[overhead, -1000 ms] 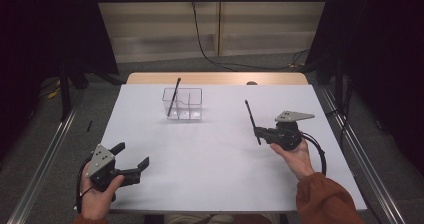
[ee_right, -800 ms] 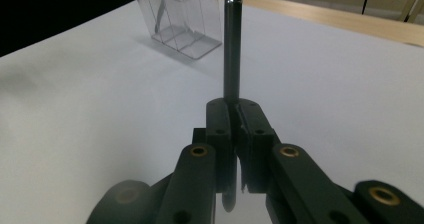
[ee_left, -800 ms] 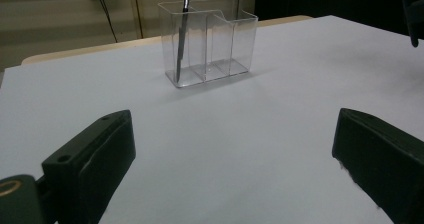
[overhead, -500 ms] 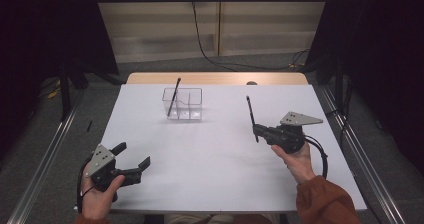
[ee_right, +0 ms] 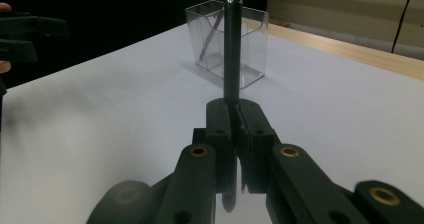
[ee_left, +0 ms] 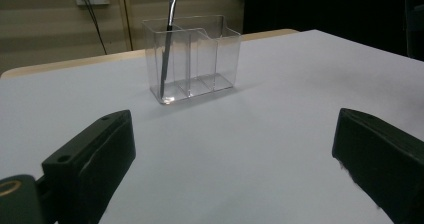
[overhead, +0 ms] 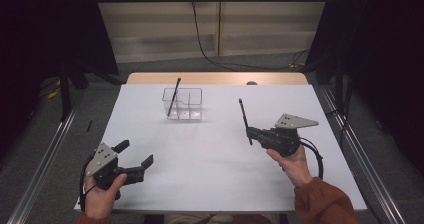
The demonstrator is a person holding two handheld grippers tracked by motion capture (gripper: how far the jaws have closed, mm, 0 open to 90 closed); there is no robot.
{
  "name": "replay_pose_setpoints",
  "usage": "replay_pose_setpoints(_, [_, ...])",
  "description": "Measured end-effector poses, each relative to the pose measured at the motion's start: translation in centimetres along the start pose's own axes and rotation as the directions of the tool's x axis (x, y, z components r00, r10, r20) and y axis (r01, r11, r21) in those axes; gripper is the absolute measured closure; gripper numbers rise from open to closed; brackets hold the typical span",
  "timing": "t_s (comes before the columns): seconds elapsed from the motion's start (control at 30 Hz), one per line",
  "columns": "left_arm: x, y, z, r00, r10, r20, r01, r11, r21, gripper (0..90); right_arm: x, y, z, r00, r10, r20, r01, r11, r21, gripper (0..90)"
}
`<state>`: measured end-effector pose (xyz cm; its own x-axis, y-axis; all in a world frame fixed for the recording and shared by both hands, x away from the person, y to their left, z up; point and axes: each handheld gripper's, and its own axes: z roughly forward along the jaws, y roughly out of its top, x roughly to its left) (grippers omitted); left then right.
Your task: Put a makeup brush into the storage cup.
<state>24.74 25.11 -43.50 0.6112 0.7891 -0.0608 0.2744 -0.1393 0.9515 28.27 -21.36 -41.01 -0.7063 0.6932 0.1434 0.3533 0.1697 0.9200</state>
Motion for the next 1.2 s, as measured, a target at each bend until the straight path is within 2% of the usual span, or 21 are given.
replay_pose_setpoints(0.27, [-0.6, 0.2, 0.5, 0.9997, 0.008, 0.025, -0.008, 1.0, -0.006, 3.6, 0.7, 0.1, 0.2, 0.9994, -0.002, -0.033, 0.002, 0.9999, -0.01, 84.6])
replay_pose_setpoints(0.33, [-0.6, 0.5, 0.5, 0.9988, 0.028, 0.039, -0.027, 0.9995, -0.016, 3.6, 1.0, 0.1, 0.3, 0.9991, -0.003, -0.042, 0.003, 1.0, -0.008, 84.6])
replay_pose_setpoints(0.43, [-0.8, 0.8, 0.7, 0.999, 0.02, 0.04, -0.019, 0.9994, -0.029, 3.5, 1.1, 0.0, 0.5, 0.9985, -0.002, -0.055, 0.002, 1.0, -0.004, 84.6])
replay_pose_setpoints(0.63, [-1.9, 1.2, 1.7, 0.9971, 0.042, 0.063, -0.04, 0.9988, -0.026, 3.5, 1.7, -0.1, 0.9, 0.9968, -0.011, -0.079, 0.011, 0.9999, 0.0, 84.6])
replay_pose_setpoints(0.67, [-2.0, 1.2, 1.8, 0.9967, 0.056, 0.059, -0.054, 0.9983, -0.022, 3.4, 1.7, -0.1, 1.0, 0.9963, -0.012, -0.085, 0.012, 0.9999, 0.001, 84.6])
replay_pose_setpoints(0.8, [-2.5, 1.4, 2.4, 0.9947, 0.065, 0.08, -0.063, 0.9978, -0.019, 3.4, 2.1, -0.1, 1.2, 0.9952, -0.016, -0.097, 0.016, 0.9999, 0.005, 84.6])
replay_pose_setpoints(0.93, [-3.1, 1.7, 3.0, 0.9927, 0.058, 0.106, -0.056, 0.9982, -0.02, 3.4, 2.6, -0.2, 1.6, 0.993, -0.019, -0.117, 0.021, 0.9997, 0.013, 84.6])
replay_pose_setpoints(1.03, [-3.6, 2.2, 3.6, 0.9902, 0.068, 0.122, -0.066, 0.9976, -0.021, 3.5, 3.1, -0.2, 1.9, 0.9907, -0.024, -0.134, 0.026, 0.9996, 0.015, 84.6])
replay_pose_setpoints(1.1, [-3.9, 2.5, 3.9, 0.9888, 0.059, 0.137, -0.055, 0.9981, -0.028, 3.5, 3.4, 0.0, 2.1, 0.9893, -0.027, -0.143, 0.029, 0.9995, 0.009, 84.6])
replay_pose_setpoints(1.2, [-4.4, 3.0, 4.3, 0.9859, 0.073, 0.151, -0.068, 0.9969, -0.04, 3.6, 3.8, 0.2, 2.4, 0.9874, -0.031, -0.155, 0.032, 0.9995, 0.004, 84.6])
